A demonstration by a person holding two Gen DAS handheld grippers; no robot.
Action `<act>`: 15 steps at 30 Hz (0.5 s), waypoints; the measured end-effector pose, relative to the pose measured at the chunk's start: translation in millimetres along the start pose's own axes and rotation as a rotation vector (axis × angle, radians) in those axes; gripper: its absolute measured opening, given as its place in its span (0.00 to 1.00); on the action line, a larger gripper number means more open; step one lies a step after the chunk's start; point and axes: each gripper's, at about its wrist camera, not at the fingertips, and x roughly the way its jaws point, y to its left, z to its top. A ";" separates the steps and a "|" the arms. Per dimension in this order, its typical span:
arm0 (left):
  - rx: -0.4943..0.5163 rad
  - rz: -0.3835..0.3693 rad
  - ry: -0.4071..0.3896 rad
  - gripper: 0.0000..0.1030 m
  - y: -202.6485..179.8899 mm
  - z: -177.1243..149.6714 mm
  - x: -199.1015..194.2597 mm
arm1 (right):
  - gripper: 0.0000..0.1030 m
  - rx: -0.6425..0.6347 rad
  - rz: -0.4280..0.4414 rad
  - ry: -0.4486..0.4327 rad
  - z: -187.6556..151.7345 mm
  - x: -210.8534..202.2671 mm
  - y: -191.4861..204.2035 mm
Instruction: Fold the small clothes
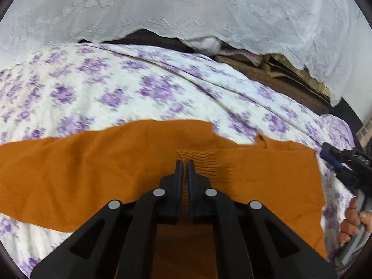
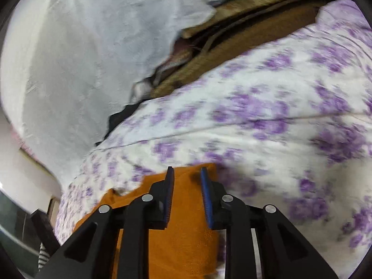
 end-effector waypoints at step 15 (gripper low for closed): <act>-0.020 0.006 0.085 0.14 11.4 -15.4 23.4 | 0.11 -0.122 -0.110 0.075 -26.1 -2.9 9.8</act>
